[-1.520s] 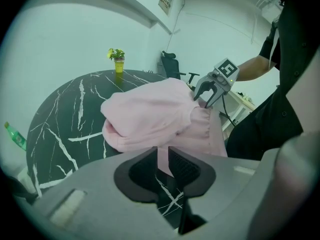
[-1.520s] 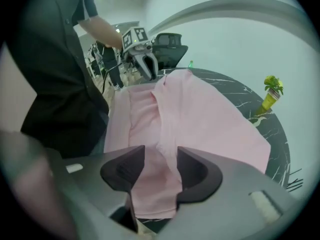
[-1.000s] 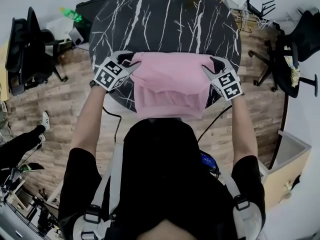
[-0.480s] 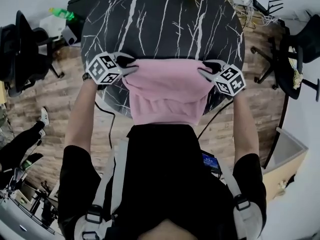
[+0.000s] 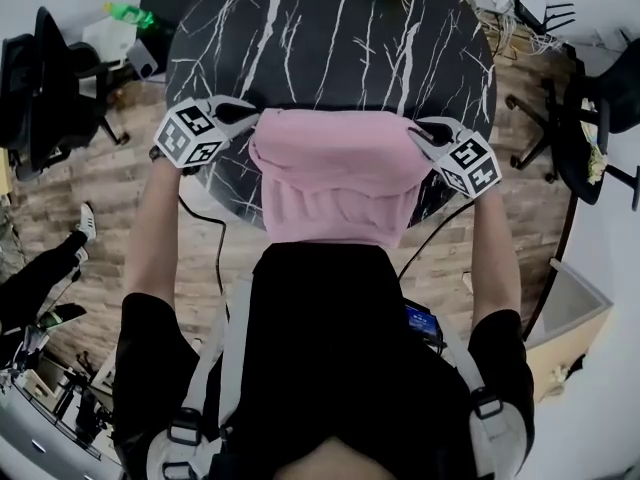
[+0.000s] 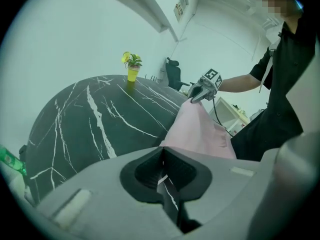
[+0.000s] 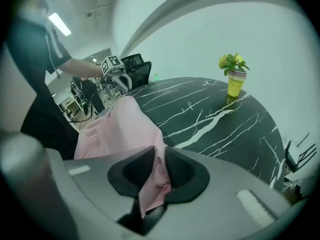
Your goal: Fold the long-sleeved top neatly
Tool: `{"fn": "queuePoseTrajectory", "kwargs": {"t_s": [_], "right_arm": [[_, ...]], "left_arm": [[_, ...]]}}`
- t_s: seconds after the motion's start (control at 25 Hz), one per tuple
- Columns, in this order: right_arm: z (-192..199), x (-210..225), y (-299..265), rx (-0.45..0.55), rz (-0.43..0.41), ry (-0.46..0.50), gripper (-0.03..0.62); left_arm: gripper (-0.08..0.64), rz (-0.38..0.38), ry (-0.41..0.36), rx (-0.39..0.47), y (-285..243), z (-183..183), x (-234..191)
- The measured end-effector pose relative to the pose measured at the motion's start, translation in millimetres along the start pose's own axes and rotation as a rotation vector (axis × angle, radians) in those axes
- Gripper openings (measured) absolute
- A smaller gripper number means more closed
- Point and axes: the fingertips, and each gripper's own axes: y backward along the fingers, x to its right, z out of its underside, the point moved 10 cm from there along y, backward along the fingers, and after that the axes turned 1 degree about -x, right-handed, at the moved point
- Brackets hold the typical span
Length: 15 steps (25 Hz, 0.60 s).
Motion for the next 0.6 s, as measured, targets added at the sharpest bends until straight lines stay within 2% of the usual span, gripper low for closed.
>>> {"fn": "queuePoseTrajectory", "kwargs": {"t_s": [0.04, 0.08, 0.12, 0.2, 0.32, 0.4, 0.48, 0.52, 0.6], "right_arm": [[-2, 0, 1, 0.003, 0.012, 0.012, 0.095], [-4, 1, 1, 0.007, 0.016, 0.015, 0.126], [-6, 1, 1, 0.01, 0.008, 0.007, 0.158], [-9, 1, -2, -0.005, -0.044, -0.021, 0.25], [-3, -1, -16, -0.107, -0.11, -0.018, 0.33], [3, -1, -25, -0.168, -0.125, -0.01, 0.337], [6, -1, -29, -0.179, -0.135, -0.014, 0.327], [6, -1, -30, -0.173, -0.14, -0.013, 0.296], [5, -1, -31, -0.159, -0.142, -0.003, 0.187]], "left_arm": [[0.012, -0.013, -0.01, 0.002, 1, -1, 0], [0.044, -0.015, -0.021, 0.005, -1, -4, 2], [0.107, -0.003, -0.034, 0.007, -4, -7, 5], [0.209, 0.052, -0.066, -0.001, -13, -14, 13], [0.307, 0.125, -0.114, -0.081, -36, -18, 23], [0.324, 0.143, -0.133, -0.161, -51, -15, 23], [0.319, 0.145, -0.135, -0.211, -60, -10, 21], [0.303, 0.142, -0.134, -0.22, -62, -9, 20], [0.231, 0.133, -0.129, -0.216, -63, -9, 17]]}}
